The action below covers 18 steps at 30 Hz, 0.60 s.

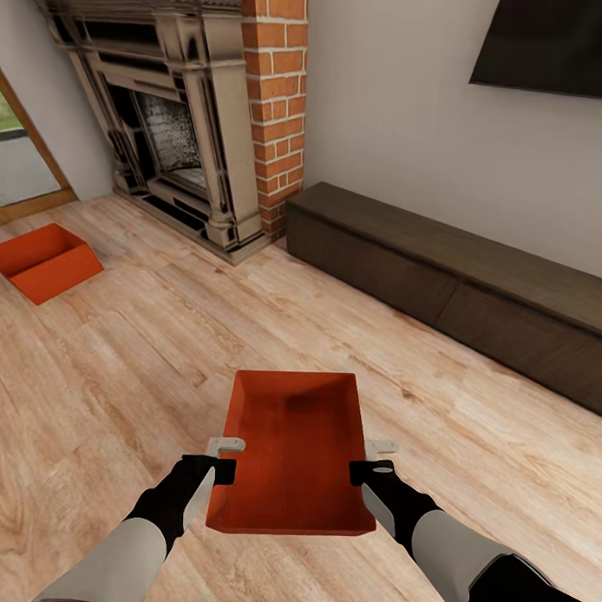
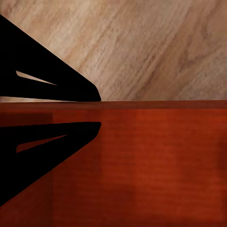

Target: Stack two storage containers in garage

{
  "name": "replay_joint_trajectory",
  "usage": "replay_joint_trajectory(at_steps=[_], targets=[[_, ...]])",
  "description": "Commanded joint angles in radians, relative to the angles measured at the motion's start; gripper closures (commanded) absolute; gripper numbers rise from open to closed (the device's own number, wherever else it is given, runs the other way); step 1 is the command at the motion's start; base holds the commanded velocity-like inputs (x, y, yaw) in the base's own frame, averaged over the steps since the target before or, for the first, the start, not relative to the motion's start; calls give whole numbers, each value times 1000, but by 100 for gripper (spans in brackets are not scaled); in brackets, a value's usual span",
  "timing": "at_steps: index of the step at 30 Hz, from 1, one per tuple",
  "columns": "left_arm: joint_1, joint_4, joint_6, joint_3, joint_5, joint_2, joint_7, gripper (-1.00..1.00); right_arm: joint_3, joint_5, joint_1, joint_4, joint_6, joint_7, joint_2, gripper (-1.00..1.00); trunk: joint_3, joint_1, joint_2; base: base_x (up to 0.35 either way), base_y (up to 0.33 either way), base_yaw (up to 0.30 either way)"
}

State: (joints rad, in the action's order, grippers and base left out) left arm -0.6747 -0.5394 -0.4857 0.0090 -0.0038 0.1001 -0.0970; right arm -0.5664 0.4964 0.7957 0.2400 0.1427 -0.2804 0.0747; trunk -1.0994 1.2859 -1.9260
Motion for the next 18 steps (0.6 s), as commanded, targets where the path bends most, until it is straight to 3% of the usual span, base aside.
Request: replay_joint_trajectory(at_steps=[1, 18], targets=[[0, -4, -8, -3, -33, 0, -10, 100, -20, 19, 0, -1, 7, -8, -2, 100, 3, -4, 7, 0, 0, 0], [0, -4, -8, -3, -33, 0, -10, 100, -20, 19, 0, -2, 9, -8, 1, 100, 56, -69, 126, 0, 0, 0]])
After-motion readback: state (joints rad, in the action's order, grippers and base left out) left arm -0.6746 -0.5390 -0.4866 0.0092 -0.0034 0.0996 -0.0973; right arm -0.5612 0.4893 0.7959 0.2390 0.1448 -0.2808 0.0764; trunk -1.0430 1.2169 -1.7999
